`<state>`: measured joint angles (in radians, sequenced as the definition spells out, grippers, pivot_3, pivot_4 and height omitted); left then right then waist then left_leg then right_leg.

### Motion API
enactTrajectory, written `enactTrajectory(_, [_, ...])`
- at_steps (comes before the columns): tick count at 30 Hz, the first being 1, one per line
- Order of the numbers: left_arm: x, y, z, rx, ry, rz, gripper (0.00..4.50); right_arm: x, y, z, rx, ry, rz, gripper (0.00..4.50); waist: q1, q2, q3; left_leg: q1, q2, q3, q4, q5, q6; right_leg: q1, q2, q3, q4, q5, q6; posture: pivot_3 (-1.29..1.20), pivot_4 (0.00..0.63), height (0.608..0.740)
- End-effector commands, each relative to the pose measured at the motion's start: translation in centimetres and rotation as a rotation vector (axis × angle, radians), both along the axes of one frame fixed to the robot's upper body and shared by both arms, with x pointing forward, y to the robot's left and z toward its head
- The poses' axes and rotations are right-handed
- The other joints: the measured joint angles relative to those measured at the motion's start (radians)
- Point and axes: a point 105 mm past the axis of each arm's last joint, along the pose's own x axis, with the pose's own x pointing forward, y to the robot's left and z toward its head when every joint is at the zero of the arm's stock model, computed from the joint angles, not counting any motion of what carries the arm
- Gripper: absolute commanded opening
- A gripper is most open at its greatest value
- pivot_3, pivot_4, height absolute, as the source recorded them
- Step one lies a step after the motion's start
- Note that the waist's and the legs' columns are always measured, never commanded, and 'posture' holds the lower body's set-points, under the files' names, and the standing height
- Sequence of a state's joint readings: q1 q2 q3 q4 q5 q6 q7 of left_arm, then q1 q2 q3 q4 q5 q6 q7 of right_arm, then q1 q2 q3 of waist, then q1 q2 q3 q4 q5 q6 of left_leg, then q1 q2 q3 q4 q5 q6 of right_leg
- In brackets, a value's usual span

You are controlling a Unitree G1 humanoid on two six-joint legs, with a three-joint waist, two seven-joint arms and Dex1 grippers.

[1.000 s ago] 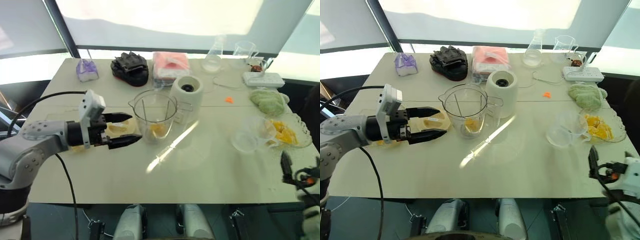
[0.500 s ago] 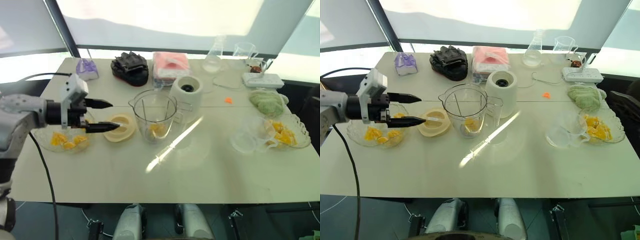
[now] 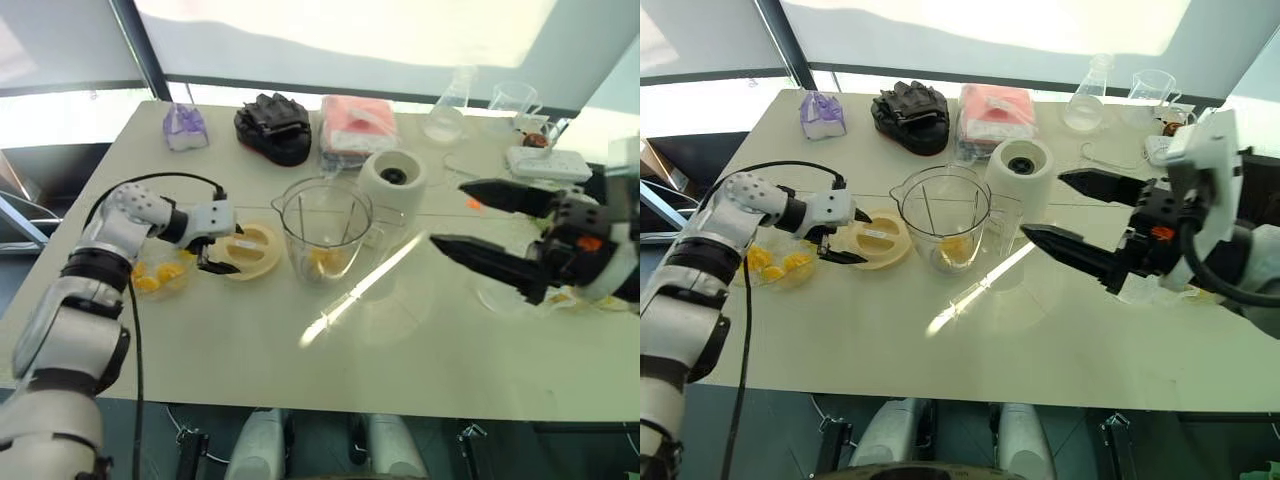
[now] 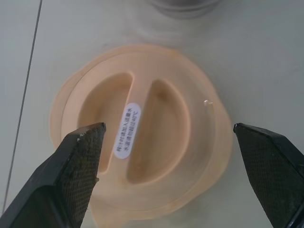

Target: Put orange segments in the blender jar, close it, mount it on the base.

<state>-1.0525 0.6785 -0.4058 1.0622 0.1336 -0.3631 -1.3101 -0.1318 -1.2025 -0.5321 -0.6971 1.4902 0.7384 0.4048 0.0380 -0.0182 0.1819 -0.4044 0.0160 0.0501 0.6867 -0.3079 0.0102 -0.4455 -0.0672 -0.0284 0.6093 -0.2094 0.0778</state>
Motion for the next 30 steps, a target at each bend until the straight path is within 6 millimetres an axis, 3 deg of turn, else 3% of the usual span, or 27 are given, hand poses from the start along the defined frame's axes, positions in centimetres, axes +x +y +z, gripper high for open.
enactTrajectory(1, [0.9,-0.2,0.6,0.062,-0.048,-0.013,4.50,-0.4,0.8,0.3,-0.009,-0.028,0.034,4.43,0.001,0.000,0.000,0.000,0.000,0.000,0.000,0.000,0.000,0.000,0.000,0.000,0.000,0.000,0.000,0.00,0.150,0.740])
enactTrajectory(10, [1.7,-1.6,0.2,0.140,-0.006,-0.003,4.50,-0.7,2.2,-0.1,0.020,-0.022,0.045,4.43,-0.001,-0.001,0.000,0.000,0.001,-0.001,0.005,0.000,0.000,0.001,0.001,-0.002,0.004,0.000,0.000,0.00,0.150,0.740])
enactTrajectory(18, [1.6,-1.5,-1.2,0.174,0.090,0.074,4.50,-0.9,2.8,-0.1,0.060,-0.030,0.024,4.43,0.000,-0.001,0.000,-0.001,0.004,-0.002,0.011,0.000,0.000,0.002,0.001,-0.002,0.006,0.001,0.000,0.00,0.150,0.740])
enactTrajectory(21, [1.6,-1.1,-2.0,0.200,0.108,0.111,3.67,-0.9,2.8,-0.1,0.073,-0.031,0.006,4.50,0.001,-0.001,0.000,-0.001,0.005,-0.002,0.012,0.000,0.000,0.002,0.001,-0.002,0.006,0.001,0.000,0.00,0.150,0.740])
enactTrajectory(24, [1.5,-0.9,-2.7,0.227,0.105,0.120,2.25,-1.0,2.7,0.0,0.086,-0.035,-0.013,4.50,0.001,-0.001,-0.001,0.000,0.005,-0.002,0.012,0.000,0.000,0.003,0.001,-0.002,0.006,0.002,0.000,0.00,0.150,0.740])
enactTrajectory(30, [1.3,-0.6,-3.5,0.249,0.119,0.118,2.25,-0.9,2.6,-0.3,0.095,-0.027,-0.038,4.50,0.000,-0.001,-0.001,0.000,0.005,-0.002,0.012,0.000,0.000,0.003,0.001,-0.002,0.007,0.002,0.000,0.00,0.150,0.740])
